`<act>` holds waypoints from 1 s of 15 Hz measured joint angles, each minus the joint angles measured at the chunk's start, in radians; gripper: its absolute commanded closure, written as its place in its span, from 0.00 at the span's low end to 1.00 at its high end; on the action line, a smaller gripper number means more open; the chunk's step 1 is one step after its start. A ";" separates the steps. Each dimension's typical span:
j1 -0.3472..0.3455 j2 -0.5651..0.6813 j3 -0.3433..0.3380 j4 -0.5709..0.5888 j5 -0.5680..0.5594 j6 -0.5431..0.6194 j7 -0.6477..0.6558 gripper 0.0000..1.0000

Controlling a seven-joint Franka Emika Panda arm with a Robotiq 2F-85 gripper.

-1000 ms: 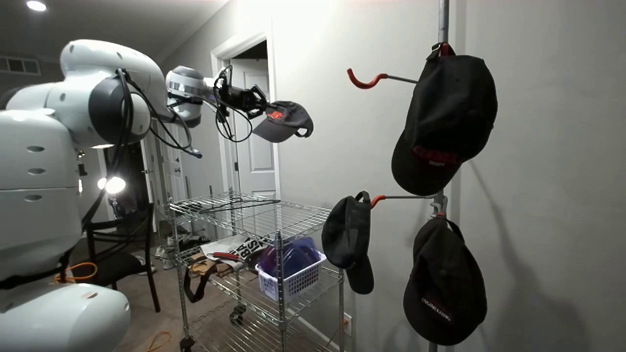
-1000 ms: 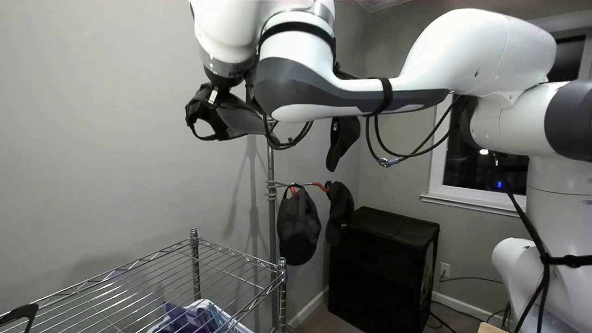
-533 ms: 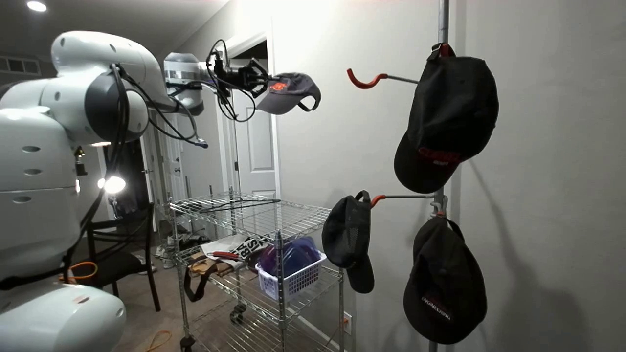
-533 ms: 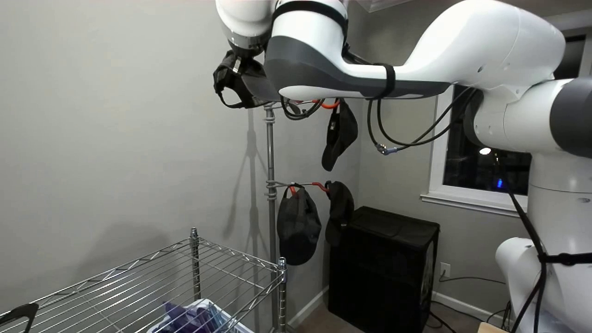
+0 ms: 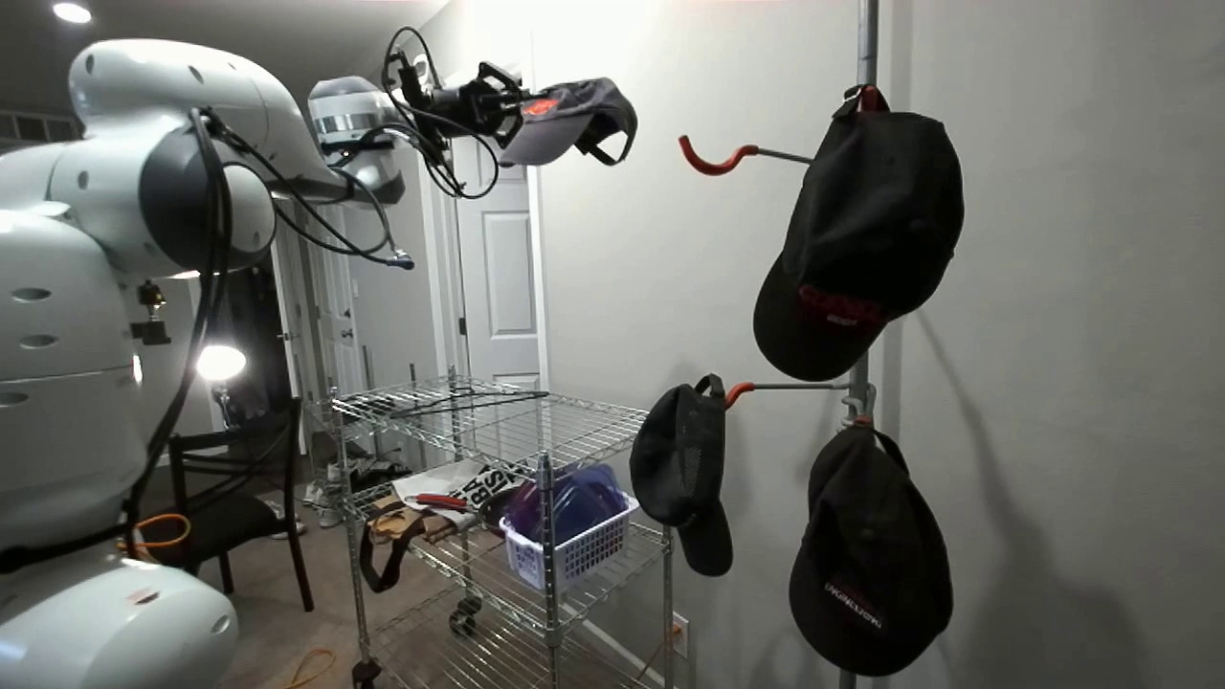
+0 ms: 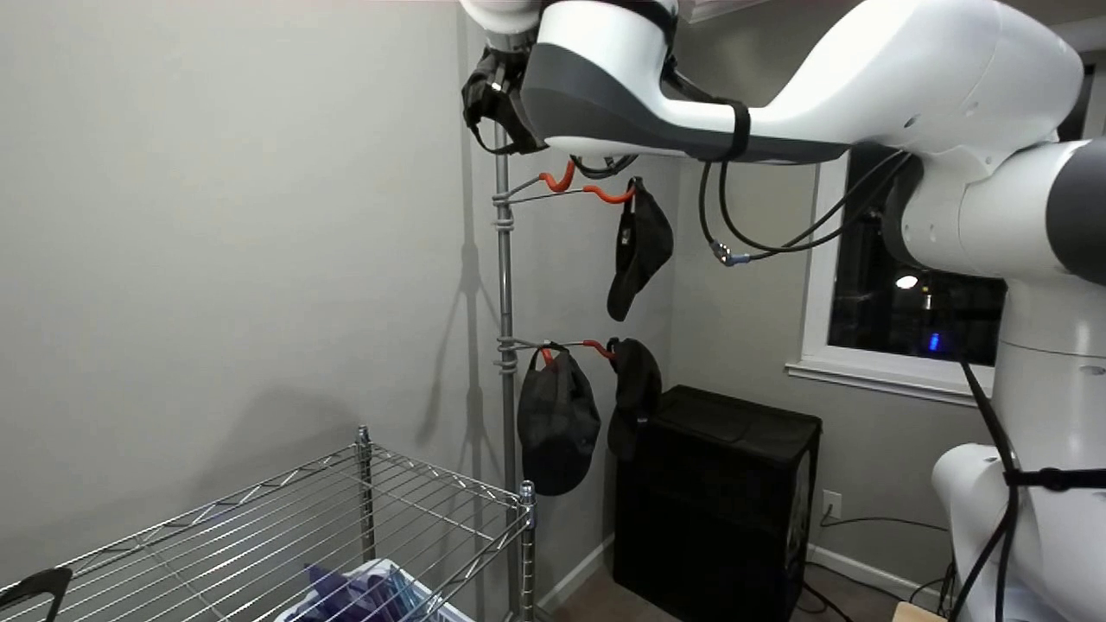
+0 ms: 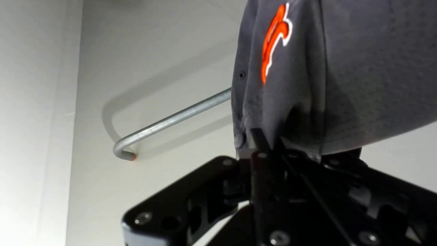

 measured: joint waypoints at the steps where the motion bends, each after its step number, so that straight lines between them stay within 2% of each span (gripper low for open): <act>1: -0.013 -0.012 0.007 0.000 -0.013 -0.011 -0.013 0.97; 10: -0.216 -0.089 0.023 -0.068 0.003 -0.006 -0.043 0.97; 15: -0.273 -0.089 0.023 -0.090 -0.014 0.043 0.010 0.97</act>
